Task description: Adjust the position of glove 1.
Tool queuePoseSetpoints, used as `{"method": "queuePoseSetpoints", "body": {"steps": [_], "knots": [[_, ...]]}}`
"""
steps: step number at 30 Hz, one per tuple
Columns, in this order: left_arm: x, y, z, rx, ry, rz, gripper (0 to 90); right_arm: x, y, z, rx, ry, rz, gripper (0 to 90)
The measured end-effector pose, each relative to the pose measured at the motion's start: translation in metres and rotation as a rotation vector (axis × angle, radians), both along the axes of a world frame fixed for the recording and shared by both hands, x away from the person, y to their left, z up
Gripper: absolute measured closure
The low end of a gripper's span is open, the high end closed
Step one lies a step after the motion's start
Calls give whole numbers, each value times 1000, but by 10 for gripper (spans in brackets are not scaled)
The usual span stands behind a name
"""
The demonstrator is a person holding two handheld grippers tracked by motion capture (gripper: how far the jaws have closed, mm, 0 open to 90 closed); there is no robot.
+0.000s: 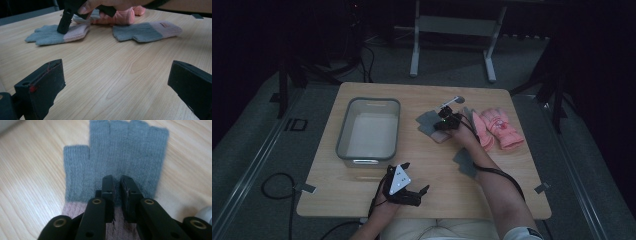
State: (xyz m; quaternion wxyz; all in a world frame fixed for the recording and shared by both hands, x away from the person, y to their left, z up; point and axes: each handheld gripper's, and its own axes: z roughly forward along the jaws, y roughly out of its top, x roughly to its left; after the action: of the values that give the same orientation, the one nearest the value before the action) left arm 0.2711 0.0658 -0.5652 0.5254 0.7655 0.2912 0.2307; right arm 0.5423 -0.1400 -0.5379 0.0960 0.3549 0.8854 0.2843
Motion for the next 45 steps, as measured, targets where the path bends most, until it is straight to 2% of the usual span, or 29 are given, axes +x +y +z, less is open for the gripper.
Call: {"method": "queuePoseSetpoints", "body": {"steps": [2, 3, 5, 7, 9, 10, 11, 13, 15, 16, 18, 20, 22, 26, 28, 30, 31, 33, 34, 35, 36, 37, 40, 41, 45], "knots": [[0, 0, 0, -3, 0, 2, 5, 0, -5, -2, 77, 37, -74, 848], [0, 1, 0, -5, -1, 2, 5, -2, -6, -2, 94, 47, -100, 853], [0, 1, 0, -6, -1, 6, 5, -8, -4, 1, 83, 40, -135, 859], [0, 1, 0, -4, -3, 5, 5, -16, -5, 11, 94, 25, -167, 861], [0, 1, 0, -4, -1, 4, 4, -29, -7, 25, 132, -3, -203, 861], [0, 1, 0, -6, 0, 4, 5, -35, -9, 32, 168, 2, -206, 860], [0, 1, 0, -7, 0, 6, 5, -44, -11, 40, 201, -10, -224, 860], [0, 1, 0, -4, -3, 6, 5, -65, -10, 57, 202, -58, -230, 860], [-1, 0, 0, -2, -9, 9, 5, -87, -14, 73, 263, -94, -273, 860], [-1, 0, 0, 2, -9, 8, 5, -98, -15, 79, 281, -107, -277, 860], [-1, 0, 0, 2, -10, 11, 5, -120, -17, 88, 332, -115, -306, 859], [-1, 1, 0, -5, -8, 13, 5, -137, -19, 89, 394, -93, -329, 859], [-1, 1, 0, -8, -7, 18, 4, -153, -19, 84, 412, -82, -352, 859], [-2, -1, 0, 6, -16, 21, 5, -181, -18, 60, 389, -88, -418, 860], [-3, -2, 0, 15, -21, 19, 5, -190, -18, 47, 394, -51, -444, 860], [-3, -2, 0, 20, -26, 17, 5, -197, -17, 36, 370, -60, -476, 860], [-3, -2, 0, 19, -26, 18, 5, -198, -17, 30, 372, -44, -489, 860], [-3, -1, 0, 17, -23, 17, 5, -199, -15, 20, 353, -44, -514, 861], [-2, -1, 0, 15, -20, 17, 5, -198, -14, 15, 350, -26, -520, 861], [-2, -1, 0, 15, -20, 17, 4, -198, -14, 15, 350, -26, -520, 861], [-2, -1, 0, 12, -20, 15, 4, -197, -13, 10, 350, -9, -525, 860], [-3, -1, 0, 12, -21, 15, 5, -193, -8, -3, 353, 40, -543, 858], [-3, -1, 0, 12, -22, 11, 4, -192, -4, -10, 338, 37, -559, 845], [-3, -1, 0, 11, -23, 10, 5, -191, -1, -16, 348, 59, -576, 822], [-3, -1, 0, 13, -22, 6, 4, -193, 5, -18, 331, 11, -589, 796]]}}
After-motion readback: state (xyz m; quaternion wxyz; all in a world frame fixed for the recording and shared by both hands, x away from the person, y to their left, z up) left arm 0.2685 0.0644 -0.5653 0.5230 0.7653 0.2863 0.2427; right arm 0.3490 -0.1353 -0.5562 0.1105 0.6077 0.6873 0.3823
